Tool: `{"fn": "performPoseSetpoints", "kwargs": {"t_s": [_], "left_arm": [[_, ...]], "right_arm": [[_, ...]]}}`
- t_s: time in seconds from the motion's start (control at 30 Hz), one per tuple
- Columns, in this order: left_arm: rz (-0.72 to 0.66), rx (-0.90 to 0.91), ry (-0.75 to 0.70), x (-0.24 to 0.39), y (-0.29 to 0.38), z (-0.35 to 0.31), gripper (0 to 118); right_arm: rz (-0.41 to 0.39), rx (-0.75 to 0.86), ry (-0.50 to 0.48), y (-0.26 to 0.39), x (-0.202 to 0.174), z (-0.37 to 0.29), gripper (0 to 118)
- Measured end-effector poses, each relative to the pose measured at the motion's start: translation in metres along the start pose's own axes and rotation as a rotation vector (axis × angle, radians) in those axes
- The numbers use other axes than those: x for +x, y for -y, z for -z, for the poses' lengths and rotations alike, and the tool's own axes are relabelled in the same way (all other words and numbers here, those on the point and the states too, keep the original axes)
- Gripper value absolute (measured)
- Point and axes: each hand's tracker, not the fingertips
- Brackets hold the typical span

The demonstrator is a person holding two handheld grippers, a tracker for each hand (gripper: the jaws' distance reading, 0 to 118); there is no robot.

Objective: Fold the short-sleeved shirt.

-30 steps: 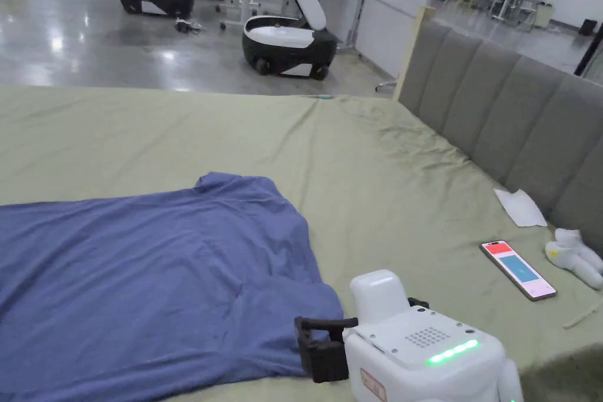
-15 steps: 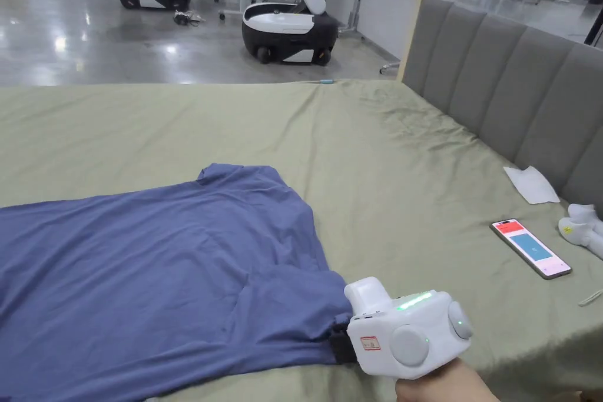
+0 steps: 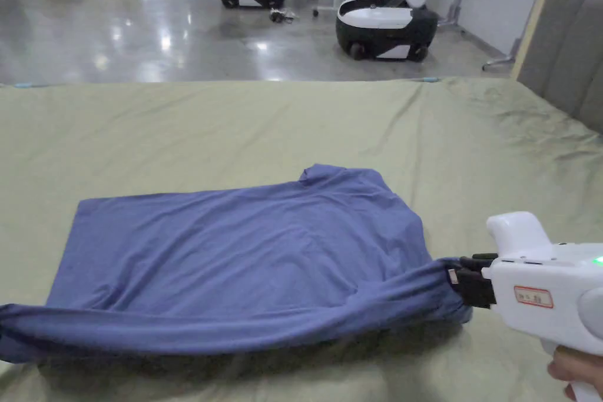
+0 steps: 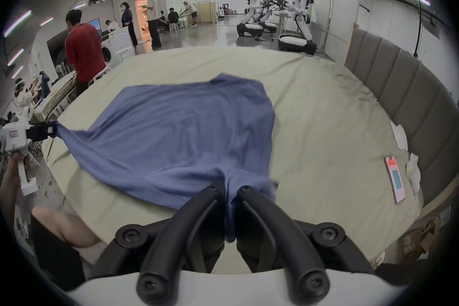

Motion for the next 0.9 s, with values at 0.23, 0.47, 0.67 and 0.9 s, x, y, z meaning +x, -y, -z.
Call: {"fn": "performPoseSetpoints", "kwargs": {"t_s": [0.23,0.47,0.67,0.9], "left_arm": [[-0.032,-0.169,-0.003,-0.016,-0.065,0.101,2],[0.004,-0.351,-0.034,-0.002,-0.059,0.178,2],[-0.035,-0.343,-0.042,-0.013,-0.055,0.194,90],[0.017,0.059,-0.008,0.012,-0.056,0.060,105]], "right_arm": [[0.097,-0.075,0.036,-0.072,0.020,0.087,8],[0.102,-0.225,0.126,-0.067,0.010,0.178,8],[0.168,-0.210,0.224,-0.052,0.015,0.185,84],[0.053,0.158,0.216,-0.040,0.001,0.077,102]]}}
